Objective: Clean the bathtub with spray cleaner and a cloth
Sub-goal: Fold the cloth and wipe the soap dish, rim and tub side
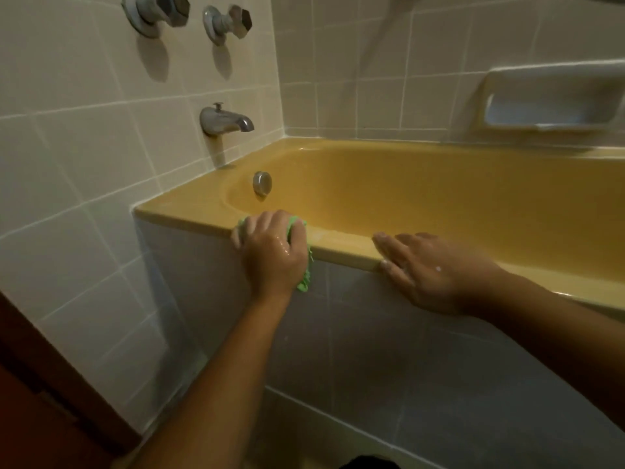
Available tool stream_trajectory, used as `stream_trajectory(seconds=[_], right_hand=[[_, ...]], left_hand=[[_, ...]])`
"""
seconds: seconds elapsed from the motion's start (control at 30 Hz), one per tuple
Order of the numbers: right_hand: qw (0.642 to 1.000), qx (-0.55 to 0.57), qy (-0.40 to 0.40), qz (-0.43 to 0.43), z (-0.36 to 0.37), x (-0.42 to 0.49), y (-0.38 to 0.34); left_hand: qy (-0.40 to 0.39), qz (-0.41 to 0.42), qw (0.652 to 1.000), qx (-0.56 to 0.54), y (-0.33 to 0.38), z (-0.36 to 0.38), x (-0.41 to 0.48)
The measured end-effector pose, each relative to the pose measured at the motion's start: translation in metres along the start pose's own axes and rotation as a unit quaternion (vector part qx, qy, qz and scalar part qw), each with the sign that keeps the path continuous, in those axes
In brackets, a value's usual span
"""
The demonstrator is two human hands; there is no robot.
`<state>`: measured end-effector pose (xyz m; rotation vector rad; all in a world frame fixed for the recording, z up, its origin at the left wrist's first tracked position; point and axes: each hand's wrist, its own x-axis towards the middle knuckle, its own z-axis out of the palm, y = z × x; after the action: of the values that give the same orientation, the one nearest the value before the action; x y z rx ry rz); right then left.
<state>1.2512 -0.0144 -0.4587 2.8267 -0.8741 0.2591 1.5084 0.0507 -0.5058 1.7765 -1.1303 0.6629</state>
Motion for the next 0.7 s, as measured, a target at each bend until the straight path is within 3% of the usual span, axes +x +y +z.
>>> stream_trajectory(seconds=[0.07, 0.17, 0.33, 0.43, 0.53, 0.7], right_hand=[[1.0, -0.001, -0.005, 0.012, -0.004, -0.016, 0.011], [0.999, 0.004, -0.008, 0.035, -0.005, -0.036, 0.025], [0.995, 0.017, -0.013, 0.096, -0.021, -0.093, 0.054], [0.994, 0.017, -0.003, 0.111, -0.026, -0.113, 0.061], [0.989, 0.034, 0.021, 0.144, -0.024, -0.124, 0.064], [0.938, 0.166, 0.171, 0.251, -0.018, -0.171, 0.077]], left_hand=[[-0.025, 0.019, 0.999, 0.008, 0.049, 0.005, -0.022], [-0.077, 0.129, 0.988, -0.024, 0.112, 0.003, -0.054], [-0.204, 0.251, 0.939, -0.121, 0.098, -0.005, -0.049], [-0.156, 0.225, 0.957, -0.098, 0.108, 0.001, -0.058], [-0.135, 0.204, 0.965, -0.095, 0.164, 0.009, -0.083], [-0.167, 0.159, 0.962, -0.144, 0.248, 0.011, -0.105]])
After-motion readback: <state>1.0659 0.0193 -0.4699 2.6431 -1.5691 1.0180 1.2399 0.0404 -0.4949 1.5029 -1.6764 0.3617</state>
